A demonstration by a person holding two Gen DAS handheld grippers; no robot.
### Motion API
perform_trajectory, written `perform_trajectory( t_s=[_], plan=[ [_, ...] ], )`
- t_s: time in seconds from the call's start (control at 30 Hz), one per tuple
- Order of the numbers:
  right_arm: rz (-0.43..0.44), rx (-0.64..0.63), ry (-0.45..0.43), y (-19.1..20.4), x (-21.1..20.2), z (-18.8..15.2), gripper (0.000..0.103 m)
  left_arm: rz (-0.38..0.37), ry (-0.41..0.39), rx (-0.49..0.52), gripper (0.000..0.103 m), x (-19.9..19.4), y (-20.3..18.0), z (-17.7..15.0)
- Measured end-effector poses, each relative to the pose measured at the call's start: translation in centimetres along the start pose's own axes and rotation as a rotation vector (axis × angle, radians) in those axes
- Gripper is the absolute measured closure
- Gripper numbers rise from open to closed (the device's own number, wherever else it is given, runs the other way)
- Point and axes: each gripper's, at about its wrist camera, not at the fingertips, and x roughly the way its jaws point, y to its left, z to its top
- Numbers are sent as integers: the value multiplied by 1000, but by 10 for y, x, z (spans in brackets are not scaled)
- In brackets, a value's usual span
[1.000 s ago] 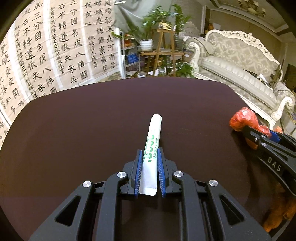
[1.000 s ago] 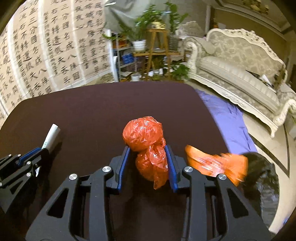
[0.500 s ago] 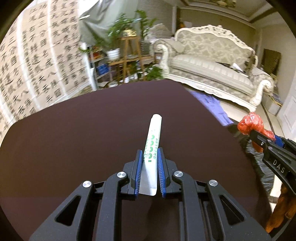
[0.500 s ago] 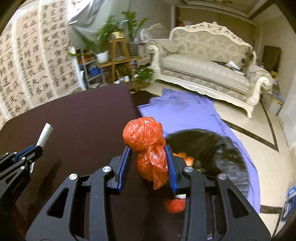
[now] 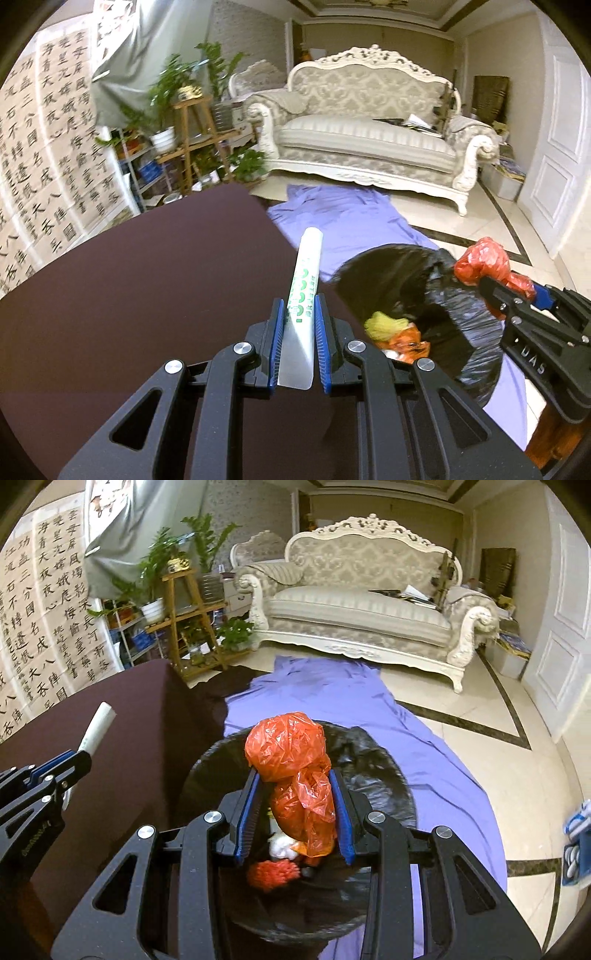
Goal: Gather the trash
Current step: 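Carry the white tube and red bags over the black trash bag, then open both tools to drop the tube and red bags into the bag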
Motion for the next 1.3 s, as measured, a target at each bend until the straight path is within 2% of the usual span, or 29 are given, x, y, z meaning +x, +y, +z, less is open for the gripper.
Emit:
perform_trajectory(
  t_s=[0.4,1.0,1.03,1.1,1.13,1.17,1.2,1.27,1.3],
  plan=[
    [-10,18,-42,-26,0,-6,68,-24,-47,13,85,14,-35,7],
    [-14,43,-7,-38,21,-7,67,-20,13,38,83,40,-59,12],
    [-15,45,-6,-39,22,-8,66,-18,21,36,81,42,-56,11],
    [-17,49,2,-41,25,-8,61,-18,38,31,67,46,-54,11],
    [-18,53,3,-41,26,-8,58,-17,44,24,56,47,-51,12],
    [-20,56,1,-41,26,-8,55,-17,45,17,51,47,-50,11],
    [-21,56,1,-40,26,-9,55,-18,45,11,50,47,-48,10],
    [-22,56,4,-40,27,-9,54,-17,46,3,39,46,-46,10],
    [-23,55,5,-41,27,-10,54,-15,48,2,37,47,-46,10]
  ],
)
